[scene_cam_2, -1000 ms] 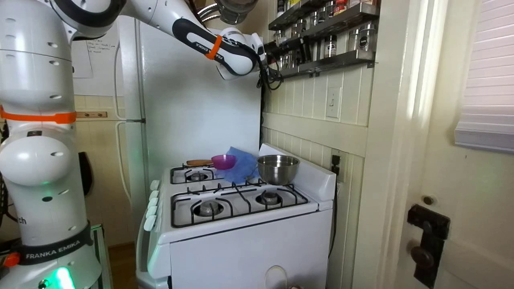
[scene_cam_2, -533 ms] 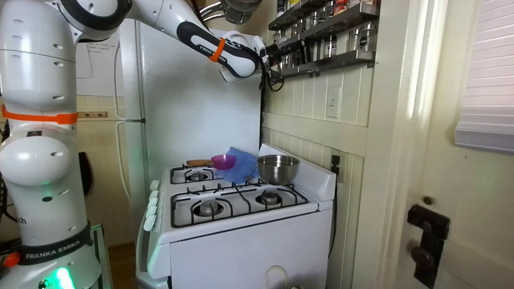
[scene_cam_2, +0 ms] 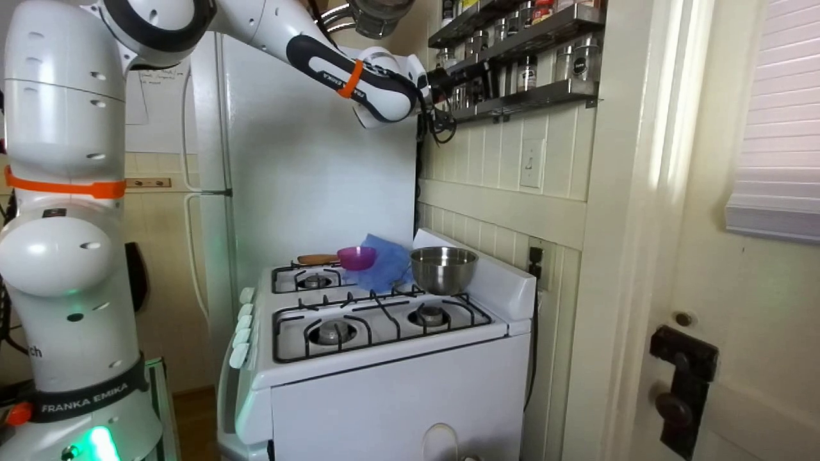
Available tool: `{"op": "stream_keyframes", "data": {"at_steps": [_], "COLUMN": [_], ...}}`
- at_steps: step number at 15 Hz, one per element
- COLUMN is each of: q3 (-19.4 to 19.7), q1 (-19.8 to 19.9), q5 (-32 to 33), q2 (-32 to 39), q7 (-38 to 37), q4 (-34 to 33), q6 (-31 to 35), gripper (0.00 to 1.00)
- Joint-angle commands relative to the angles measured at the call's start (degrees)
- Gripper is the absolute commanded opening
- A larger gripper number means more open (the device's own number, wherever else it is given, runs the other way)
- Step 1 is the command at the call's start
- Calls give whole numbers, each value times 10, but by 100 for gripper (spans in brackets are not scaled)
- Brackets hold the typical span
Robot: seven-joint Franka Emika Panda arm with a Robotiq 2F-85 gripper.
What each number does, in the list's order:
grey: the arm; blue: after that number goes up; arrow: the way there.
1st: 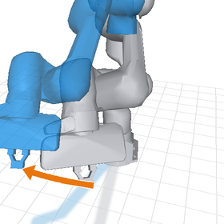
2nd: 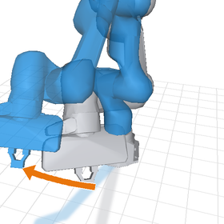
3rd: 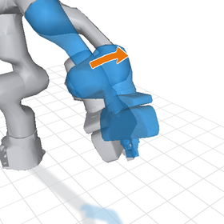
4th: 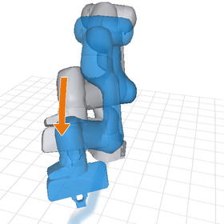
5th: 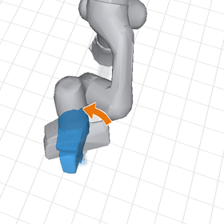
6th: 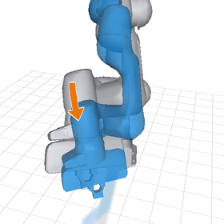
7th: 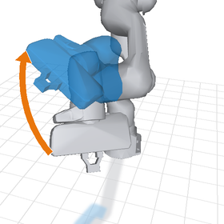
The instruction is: Put the black bottle on the bottom shelf
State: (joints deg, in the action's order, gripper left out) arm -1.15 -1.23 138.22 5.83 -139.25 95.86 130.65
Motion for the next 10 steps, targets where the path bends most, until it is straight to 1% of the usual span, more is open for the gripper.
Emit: {"op": "stream_keyframes", "data": {"at_steps": [1, 10], "q3": [-2, -1], "q1": [7, 21], "q5": [-16, -48], "q2": [18, 40], "q7": [13, 16], "q4": [-35, -67], "q6": [28, 71], "gripper": [18, 18]}}
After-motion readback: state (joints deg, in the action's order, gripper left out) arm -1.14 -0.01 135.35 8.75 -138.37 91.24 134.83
